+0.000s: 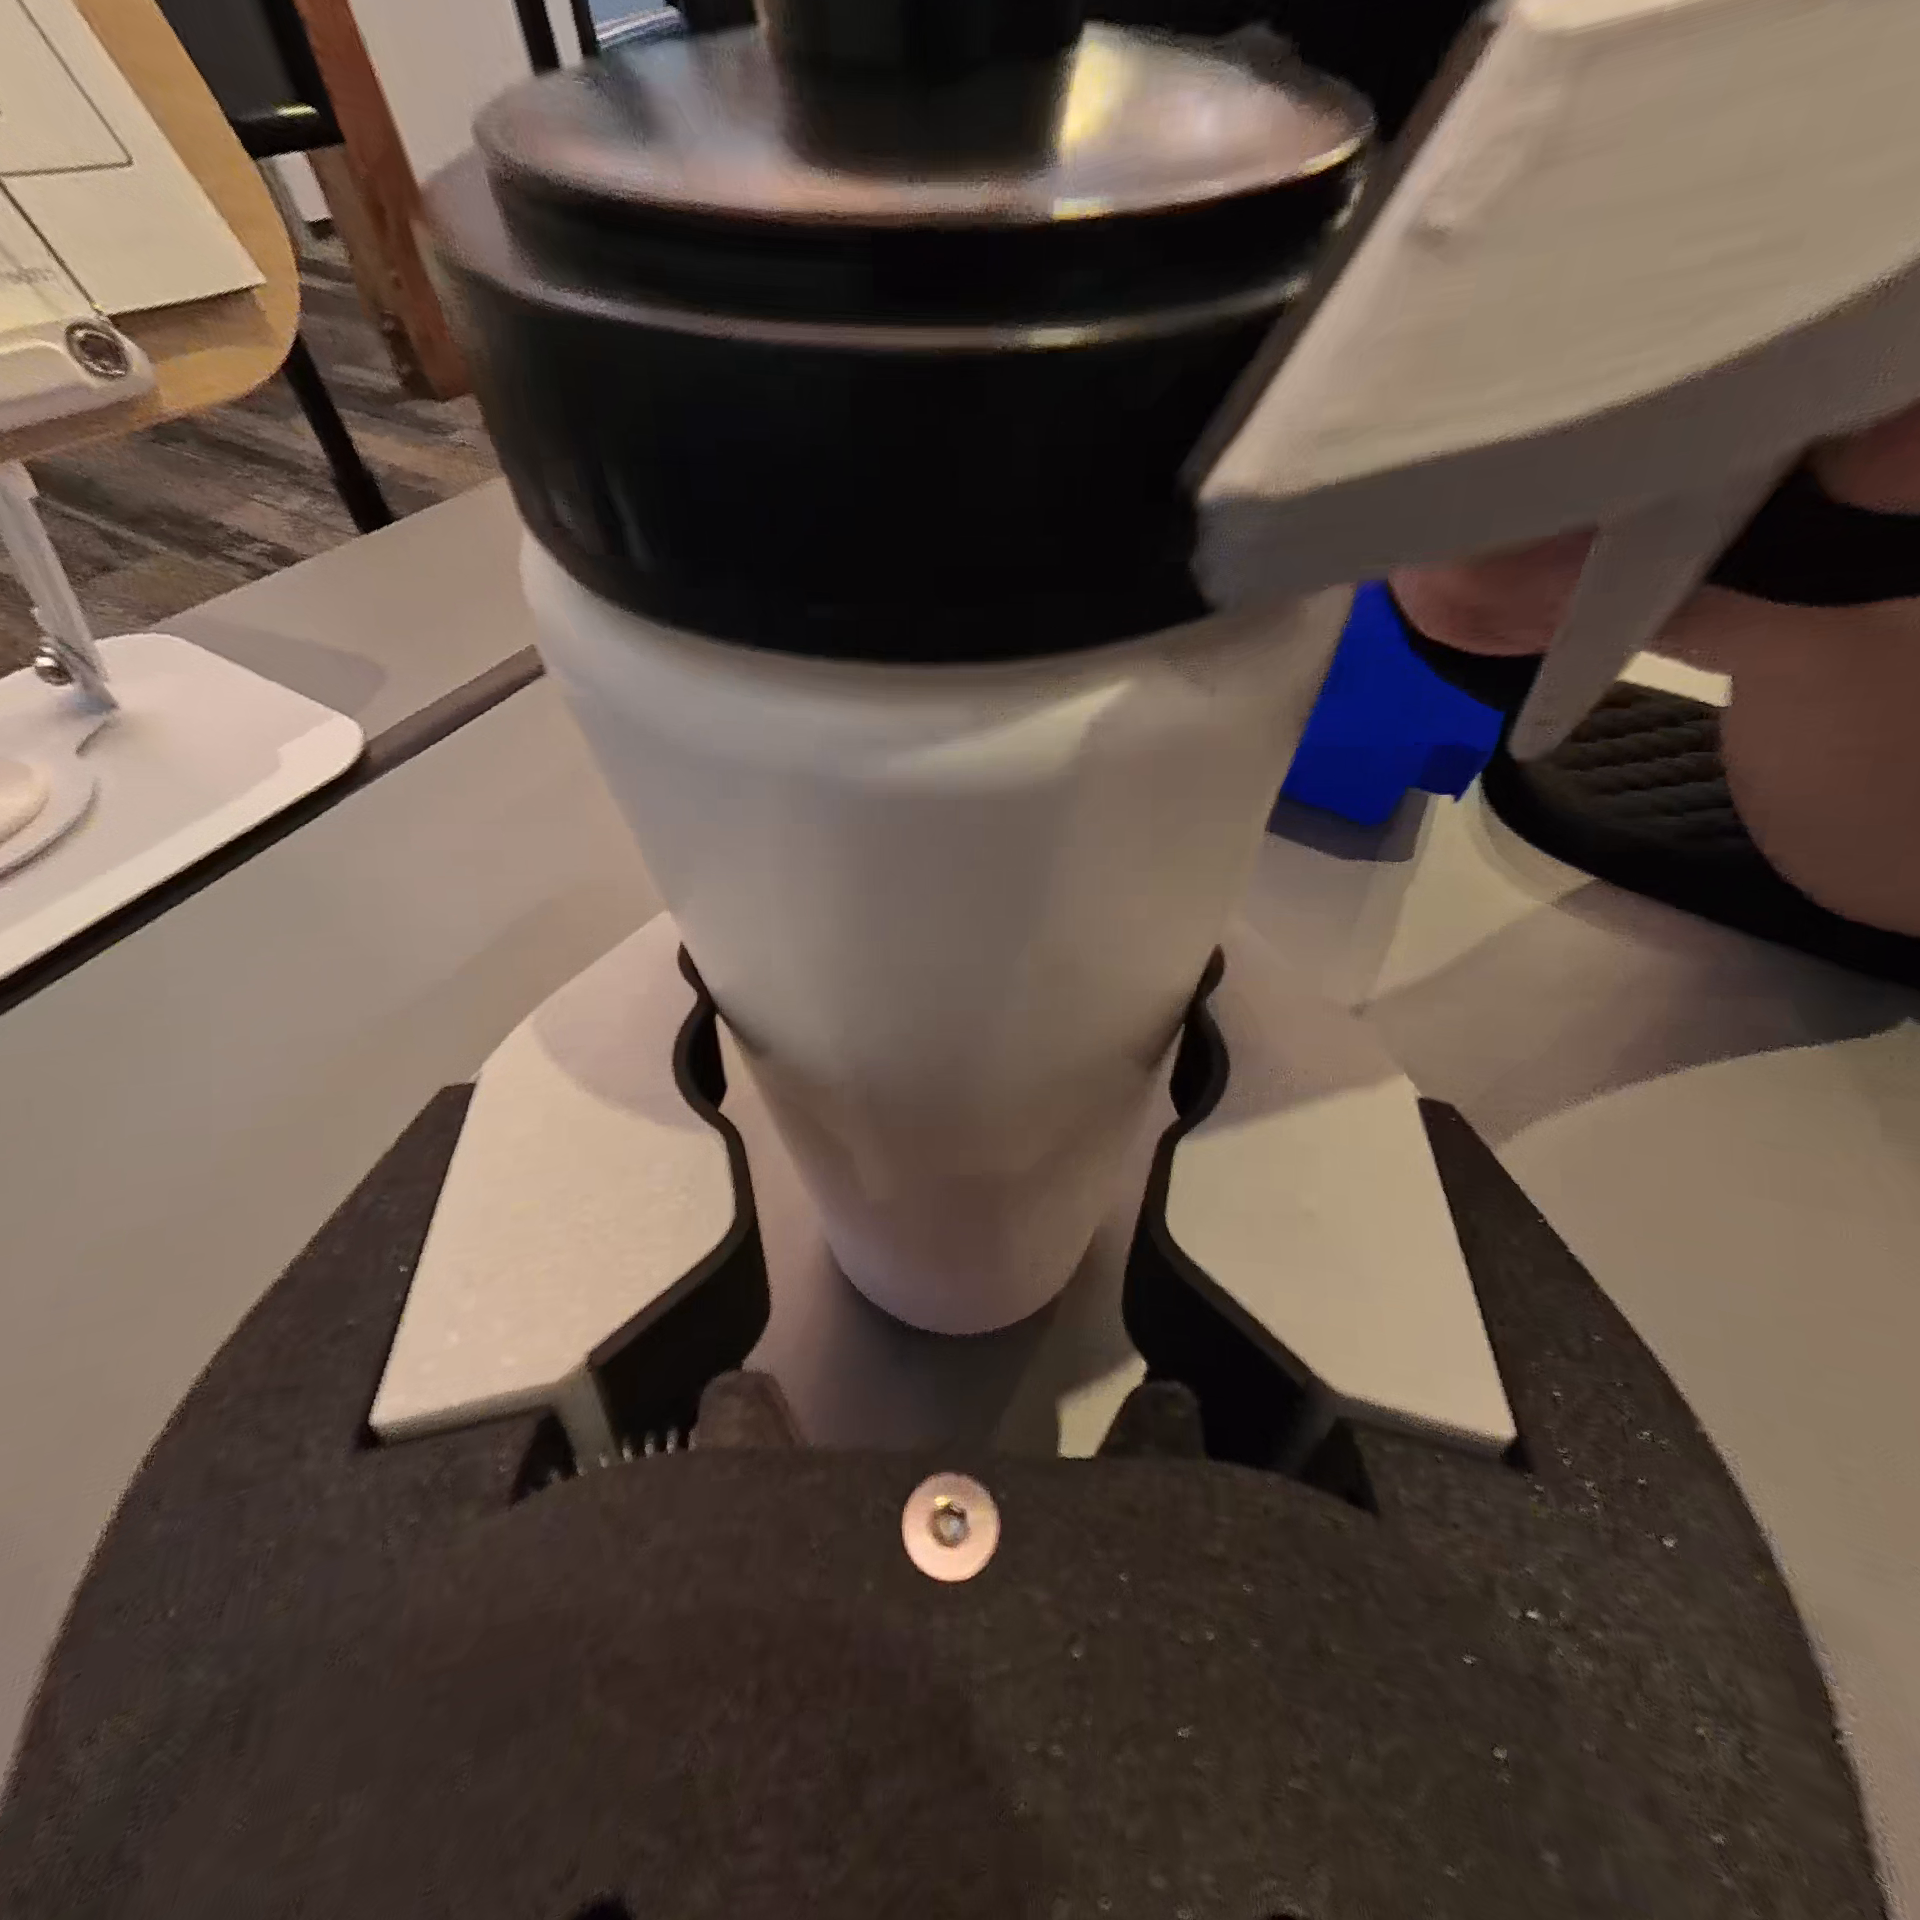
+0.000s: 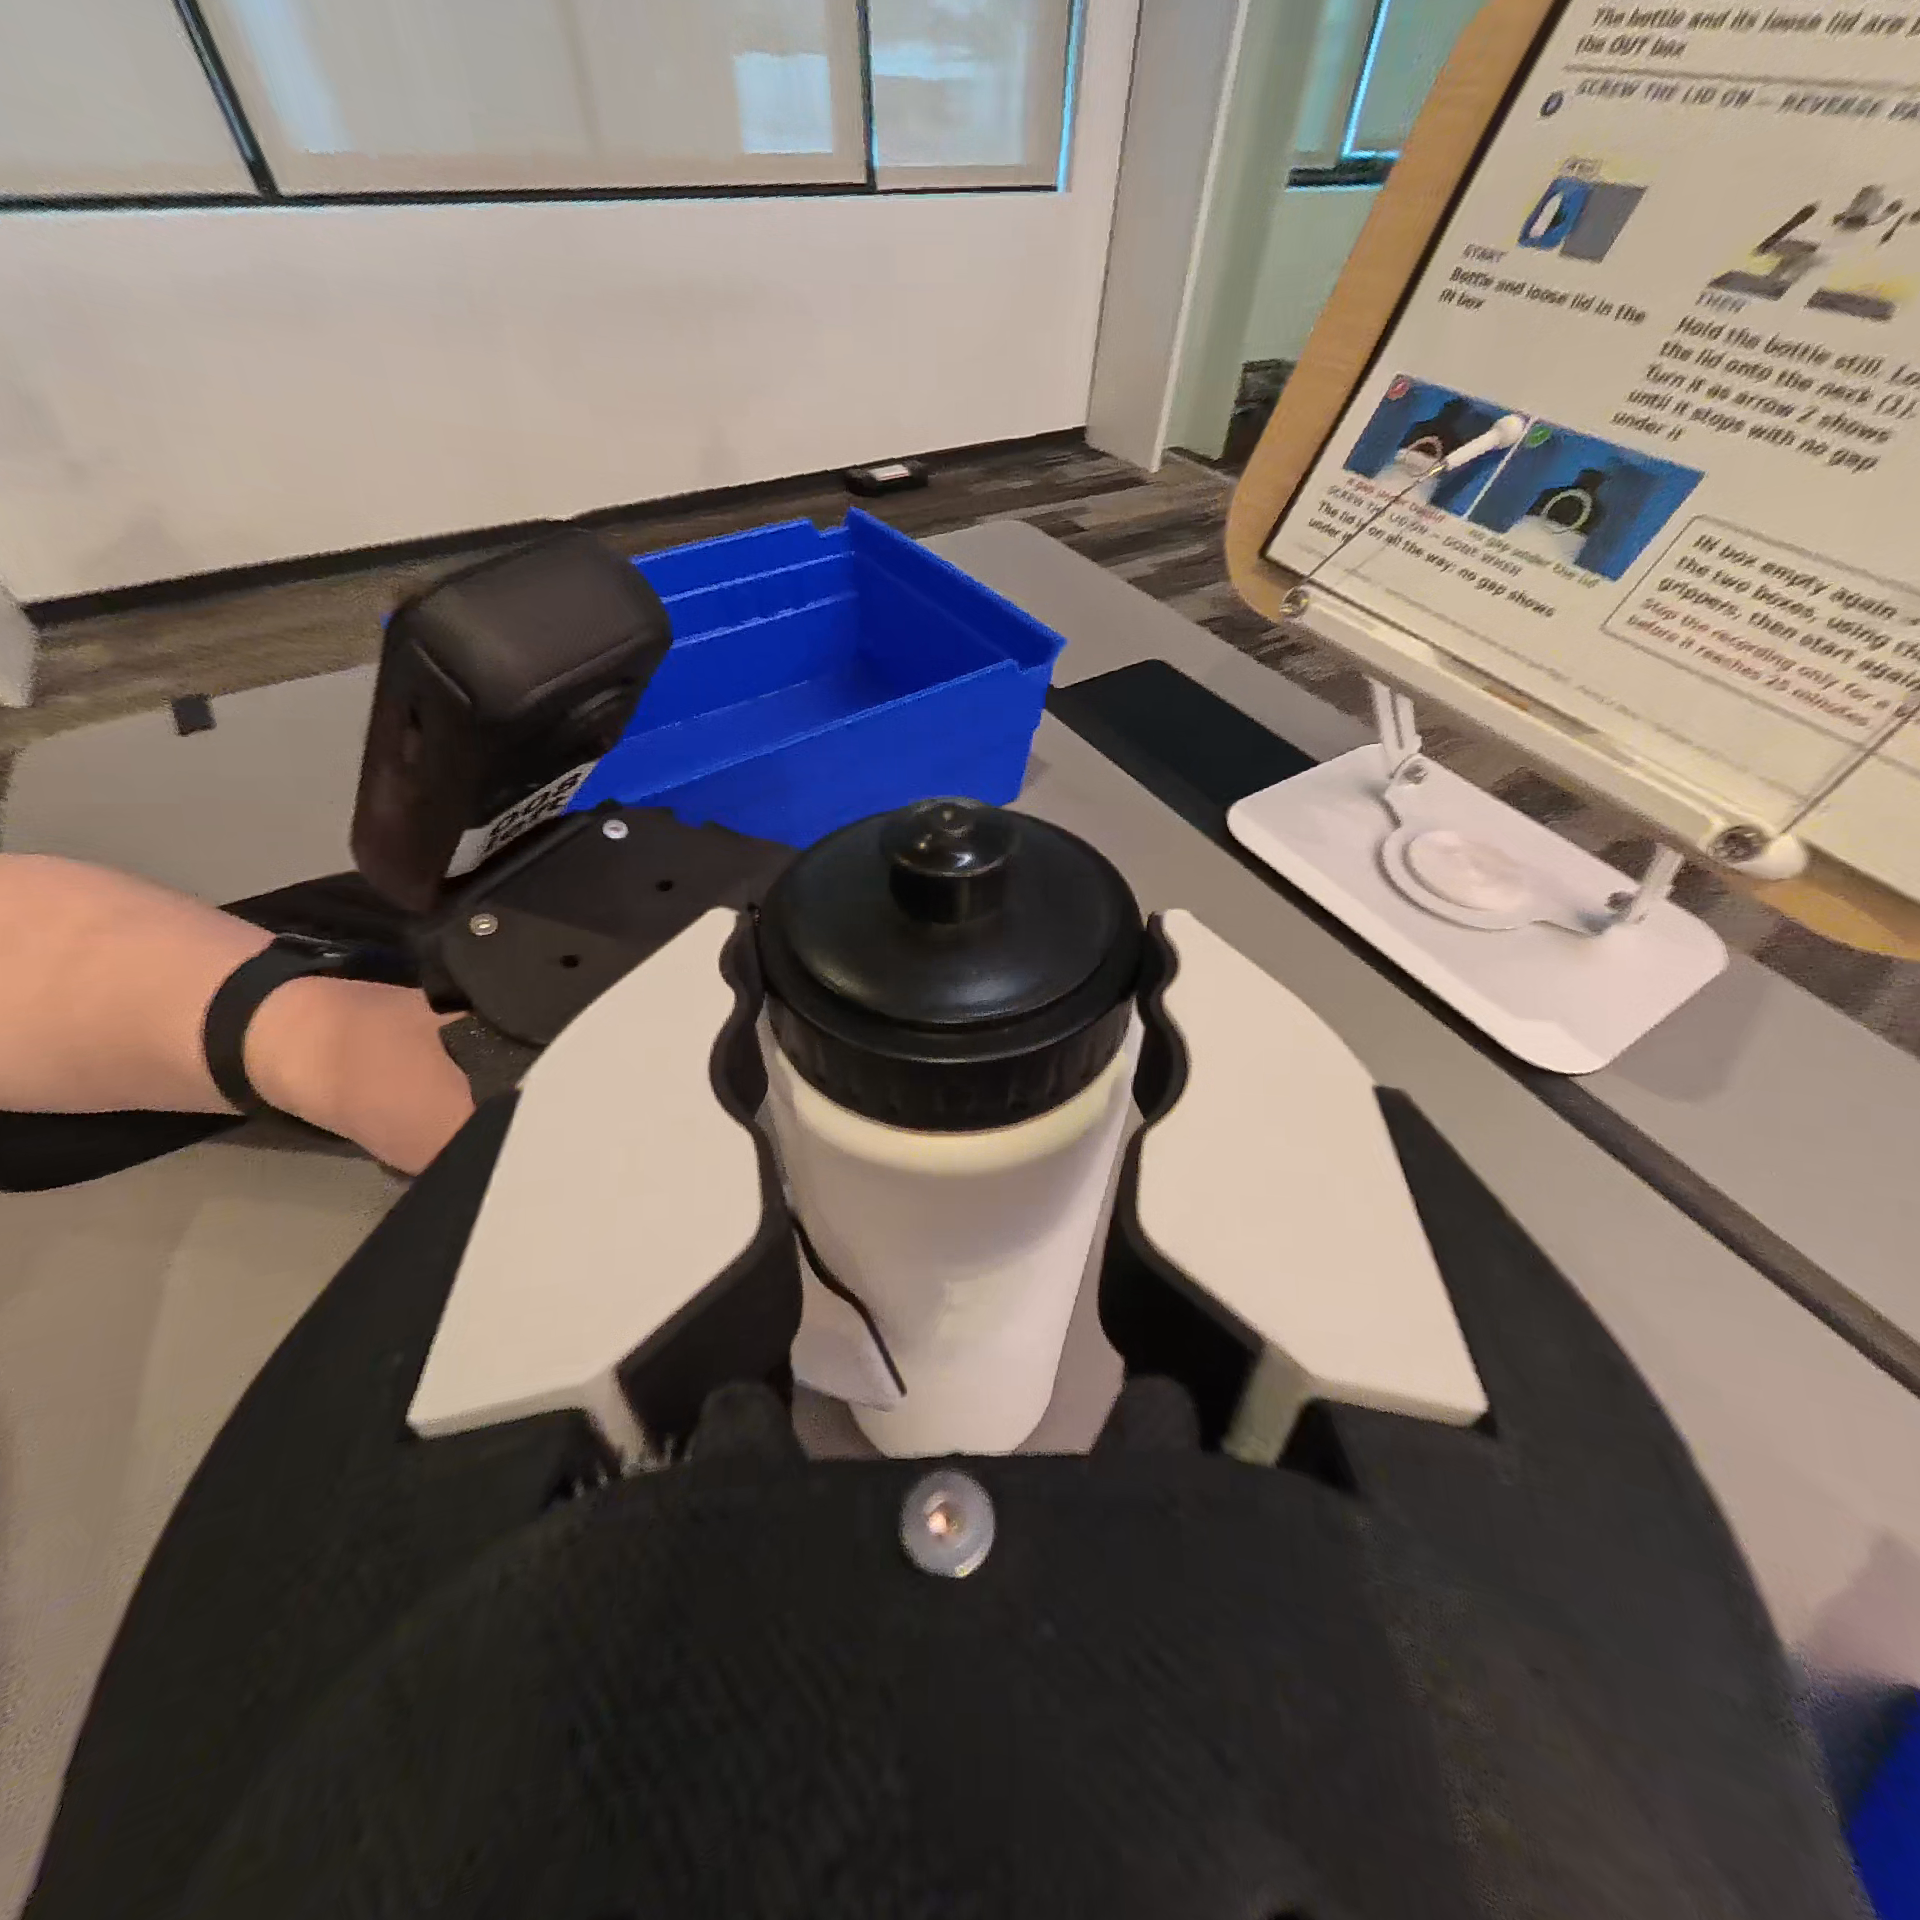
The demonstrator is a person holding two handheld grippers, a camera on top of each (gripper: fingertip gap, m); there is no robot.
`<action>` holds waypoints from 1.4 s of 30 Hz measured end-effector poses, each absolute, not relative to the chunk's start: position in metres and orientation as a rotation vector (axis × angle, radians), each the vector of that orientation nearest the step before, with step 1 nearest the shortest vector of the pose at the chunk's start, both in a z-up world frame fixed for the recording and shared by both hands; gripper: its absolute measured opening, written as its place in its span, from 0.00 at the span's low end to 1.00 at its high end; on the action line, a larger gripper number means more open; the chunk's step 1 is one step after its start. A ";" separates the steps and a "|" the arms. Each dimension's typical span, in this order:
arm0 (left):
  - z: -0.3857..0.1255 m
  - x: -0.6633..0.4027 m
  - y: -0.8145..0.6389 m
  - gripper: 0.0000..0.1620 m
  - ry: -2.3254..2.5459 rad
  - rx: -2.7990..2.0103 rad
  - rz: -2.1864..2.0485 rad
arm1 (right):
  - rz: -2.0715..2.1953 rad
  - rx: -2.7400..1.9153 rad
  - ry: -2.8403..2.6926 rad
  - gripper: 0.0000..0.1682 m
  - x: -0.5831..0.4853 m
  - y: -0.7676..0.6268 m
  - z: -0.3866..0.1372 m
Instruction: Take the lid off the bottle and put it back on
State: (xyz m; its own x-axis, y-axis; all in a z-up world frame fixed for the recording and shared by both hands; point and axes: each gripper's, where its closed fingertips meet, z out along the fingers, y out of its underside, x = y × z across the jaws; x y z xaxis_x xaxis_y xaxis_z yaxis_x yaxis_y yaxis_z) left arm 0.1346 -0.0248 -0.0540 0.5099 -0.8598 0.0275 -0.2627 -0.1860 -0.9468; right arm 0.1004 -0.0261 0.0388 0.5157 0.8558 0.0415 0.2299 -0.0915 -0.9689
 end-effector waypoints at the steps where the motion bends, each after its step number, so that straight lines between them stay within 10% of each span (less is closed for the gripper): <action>1: -0.054 0.133 -0.024 0.53 0.955 -1.719 -0.689 | 0.667 -1.611 -0.948 0.43 0.100 -0.027 0.039; 15: -0.053 0.139 -0.040 0.53 0.880 -1.887 -1.235 | 1.551 -1.690 -0.715 0.42 0.121 -0.008 0.046; 42: -0.058 0.144 -0.041 0.54 1.177 -1.617 -0.852 | 1.027 -1.379 -1.301 0.44 0.106 -0.044 0.037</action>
State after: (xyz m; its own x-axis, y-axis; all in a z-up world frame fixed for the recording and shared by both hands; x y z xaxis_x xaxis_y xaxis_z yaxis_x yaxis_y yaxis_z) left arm 0.1443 -0.0408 -0.0584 0.3001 -0.9538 0.0108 -0.3083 -0.1077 -0.9452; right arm 0.1059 -0.0437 0.0370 0.0825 0.9961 0.0304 0.2023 0.0131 -0.9792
